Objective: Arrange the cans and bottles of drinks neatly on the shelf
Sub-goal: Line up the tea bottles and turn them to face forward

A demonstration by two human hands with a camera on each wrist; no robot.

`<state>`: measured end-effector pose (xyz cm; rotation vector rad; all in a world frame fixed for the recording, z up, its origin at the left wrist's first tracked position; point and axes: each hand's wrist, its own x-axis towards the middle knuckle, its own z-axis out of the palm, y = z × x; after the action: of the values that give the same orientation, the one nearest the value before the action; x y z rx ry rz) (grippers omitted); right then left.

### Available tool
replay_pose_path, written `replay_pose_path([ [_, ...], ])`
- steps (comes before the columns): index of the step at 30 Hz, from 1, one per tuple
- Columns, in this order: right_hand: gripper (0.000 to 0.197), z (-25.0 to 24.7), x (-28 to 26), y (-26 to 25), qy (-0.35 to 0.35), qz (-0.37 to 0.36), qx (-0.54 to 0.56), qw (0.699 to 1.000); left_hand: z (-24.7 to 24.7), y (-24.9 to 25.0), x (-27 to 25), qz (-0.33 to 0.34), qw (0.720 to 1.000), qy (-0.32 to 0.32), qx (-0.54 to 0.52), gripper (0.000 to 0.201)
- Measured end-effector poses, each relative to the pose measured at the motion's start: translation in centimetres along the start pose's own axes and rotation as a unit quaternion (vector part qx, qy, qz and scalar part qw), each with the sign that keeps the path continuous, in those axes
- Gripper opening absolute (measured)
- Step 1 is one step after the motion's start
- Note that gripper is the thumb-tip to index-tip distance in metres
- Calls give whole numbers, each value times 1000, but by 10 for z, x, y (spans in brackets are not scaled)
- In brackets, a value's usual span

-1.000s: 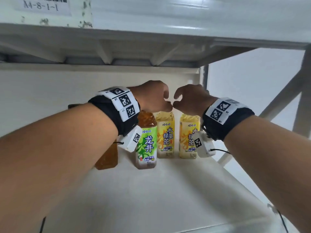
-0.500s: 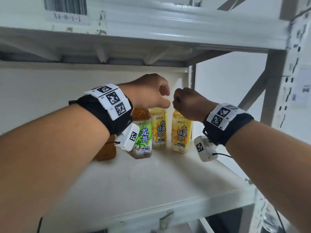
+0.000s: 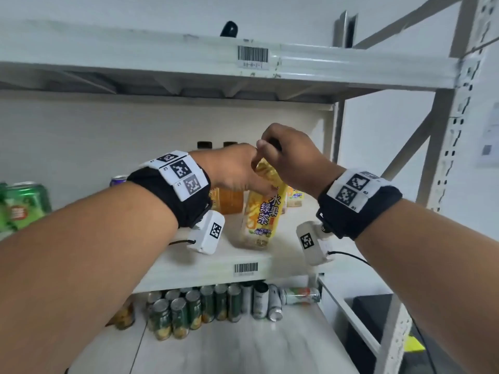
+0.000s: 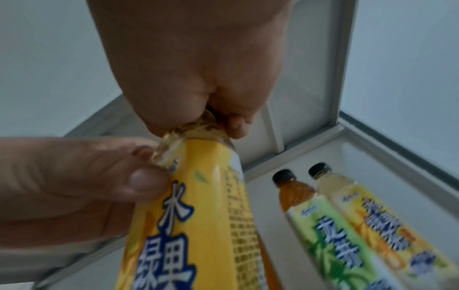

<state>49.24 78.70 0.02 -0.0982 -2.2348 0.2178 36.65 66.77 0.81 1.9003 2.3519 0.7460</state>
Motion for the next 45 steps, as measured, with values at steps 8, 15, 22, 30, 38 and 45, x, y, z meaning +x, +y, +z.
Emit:
replay_pose_path([
  [8, 50, 44, -14, -60, -24, 191, 218, 957, -6, -48, -79, -55, 973, 105, -198, 21],
  [15, 39, 108, -47, -64, -82, 255, 389, 881, 9, -91, -98, -117, 930, 147, -316, 26],
  [22, 51, 139, -76, -56, -98, 261, 446, 850, 63, -115, -124, -123, 901, 96, -404, 36],
  [30, 67, 144, -79, -49, -96, 257, 433, 859, 75, -129, -134, -111, 884, 146, -429, 43],
  [38, 74, 143, -83, -53, -73, 229, 402, 883, 81, -132, -137, -90, 897, 189, -389, 47],
  [45, 71, 145, -84, -48, -96, 228, 359, 900, 84, -127, -133, -82, 897, 166, -402, 59],
])
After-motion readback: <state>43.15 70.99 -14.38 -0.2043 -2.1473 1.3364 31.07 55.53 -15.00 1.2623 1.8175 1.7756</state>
